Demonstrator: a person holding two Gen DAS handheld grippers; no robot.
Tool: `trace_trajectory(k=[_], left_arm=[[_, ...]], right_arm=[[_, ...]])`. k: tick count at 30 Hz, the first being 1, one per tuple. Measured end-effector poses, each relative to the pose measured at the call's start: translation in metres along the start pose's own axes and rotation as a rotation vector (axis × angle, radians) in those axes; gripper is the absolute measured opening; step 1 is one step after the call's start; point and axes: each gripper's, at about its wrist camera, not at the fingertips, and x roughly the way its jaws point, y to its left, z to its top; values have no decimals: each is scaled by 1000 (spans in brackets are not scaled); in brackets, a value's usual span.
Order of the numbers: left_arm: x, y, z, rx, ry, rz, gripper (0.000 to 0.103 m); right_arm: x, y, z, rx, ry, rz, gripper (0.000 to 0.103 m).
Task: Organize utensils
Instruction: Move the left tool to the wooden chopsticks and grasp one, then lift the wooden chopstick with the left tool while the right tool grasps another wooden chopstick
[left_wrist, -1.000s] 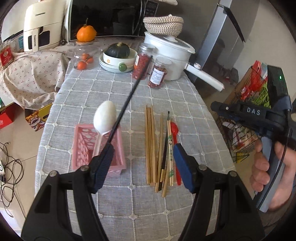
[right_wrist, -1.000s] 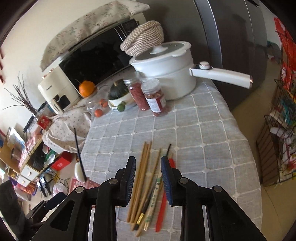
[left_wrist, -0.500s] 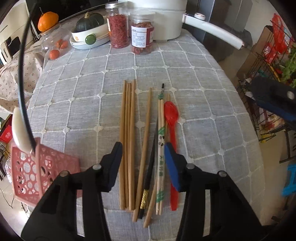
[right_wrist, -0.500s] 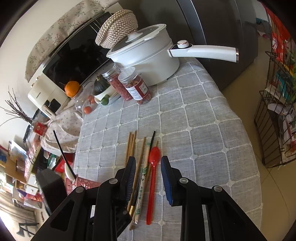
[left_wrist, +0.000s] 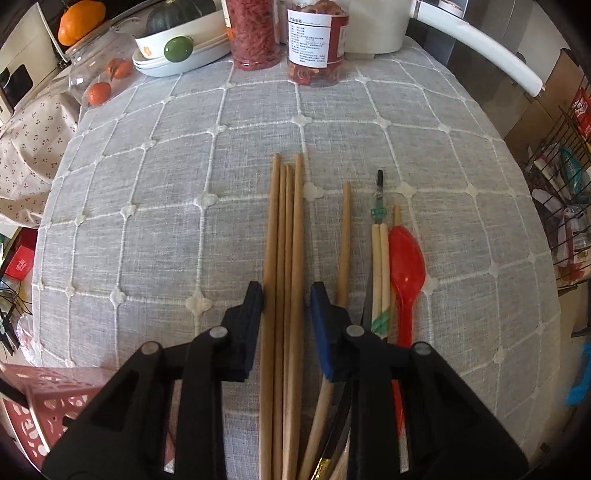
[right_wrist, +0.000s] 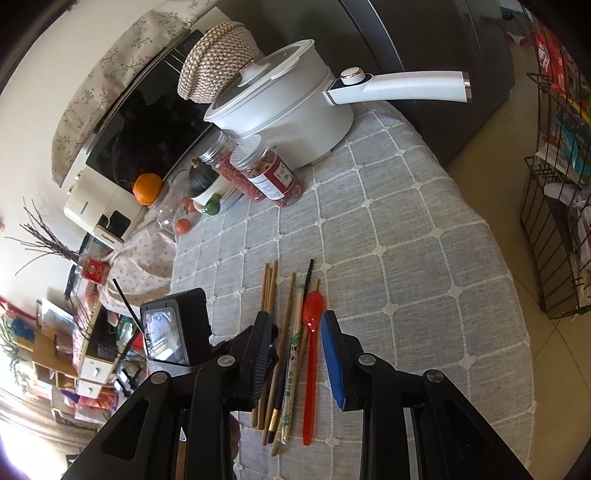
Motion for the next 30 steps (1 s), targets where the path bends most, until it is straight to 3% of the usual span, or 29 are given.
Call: trace_trajectory(k=[3, 4, 16, 22, 24, 27, 30], left_arm=[[-2, -4, 4, 22, 5, 9, 16], [-5, -4, 3, 29, -5, 19, 8], [-28, 13, -14, -23, -46, -87, 8], [-95, 31, -35, -80, -238, -199, 8], [-113, 38, -43, -90, -295, -256, 8], [-135, 49, -53, -85, -378, -301, 8], [-154, 65, -65, -101, -443, -329, 8]], right_arm=[[-1, -2, 0, 0, 0, 8, 29], [-1, -3, 0, 2, -2, 9, 29], [7, 0, -2, -20, 16, -15, 29], [32, 0, -5, -32, 82, -32, 29], [49, 5, -11, -40, 143, 3, 30], [82, 12, -21, -3, 267, 125, 30], [107, 25, -29, -37, 303, 101, 28]])
